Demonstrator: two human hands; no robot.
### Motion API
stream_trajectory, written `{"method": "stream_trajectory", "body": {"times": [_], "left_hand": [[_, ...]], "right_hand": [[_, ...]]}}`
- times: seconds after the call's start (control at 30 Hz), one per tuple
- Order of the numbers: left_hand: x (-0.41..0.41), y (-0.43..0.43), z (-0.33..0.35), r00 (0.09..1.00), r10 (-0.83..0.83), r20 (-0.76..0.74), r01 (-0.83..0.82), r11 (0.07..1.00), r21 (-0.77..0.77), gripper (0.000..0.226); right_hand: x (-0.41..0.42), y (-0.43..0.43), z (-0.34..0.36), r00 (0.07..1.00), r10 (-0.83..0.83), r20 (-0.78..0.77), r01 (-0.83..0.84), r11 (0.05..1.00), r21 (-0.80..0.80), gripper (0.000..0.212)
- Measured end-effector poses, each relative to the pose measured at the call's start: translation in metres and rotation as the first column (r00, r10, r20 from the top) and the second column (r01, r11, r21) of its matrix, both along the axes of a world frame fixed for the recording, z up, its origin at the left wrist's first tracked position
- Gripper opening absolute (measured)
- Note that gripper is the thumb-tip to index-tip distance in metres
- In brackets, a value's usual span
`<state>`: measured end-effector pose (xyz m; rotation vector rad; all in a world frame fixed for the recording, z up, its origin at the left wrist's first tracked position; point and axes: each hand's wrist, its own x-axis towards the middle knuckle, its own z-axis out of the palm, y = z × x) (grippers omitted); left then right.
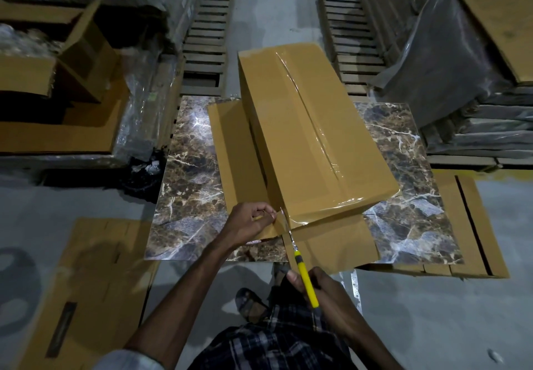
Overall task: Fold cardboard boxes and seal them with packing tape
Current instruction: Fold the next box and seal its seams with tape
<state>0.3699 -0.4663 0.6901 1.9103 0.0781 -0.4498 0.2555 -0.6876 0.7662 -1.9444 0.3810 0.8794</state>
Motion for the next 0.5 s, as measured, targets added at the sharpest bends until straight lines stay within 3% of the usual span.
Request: {"method": "stream_trajectory", "body": {"times": [0.13,0.33,0.5], "left_hand": [[-0.001,-0.001,-0.002,1.000,-0.018,0.024,0.019,1.000,-0.006,0.021],[0.001,-0.001,0.004,1.000,-0.020,0.002,0.020,1.000,-0.023,0.016],[0.004,0.002,0.004,0.999,-0.044,-0.019,0.043,0.999,-0.029,0.011]], "right_hand": [[0.009,0.002,-0.004,0.998,0.006,0.065,-0.004,0.999,-0.039,0.088],[0.012,0.001,-0.012,0.990,-0.106,0.088,0.101,0.993,0.063,0.068],[0.012,-0.003,-0.019,0.982,-0.143,0.125,0.134,0.988,0.075,0.075]]}}
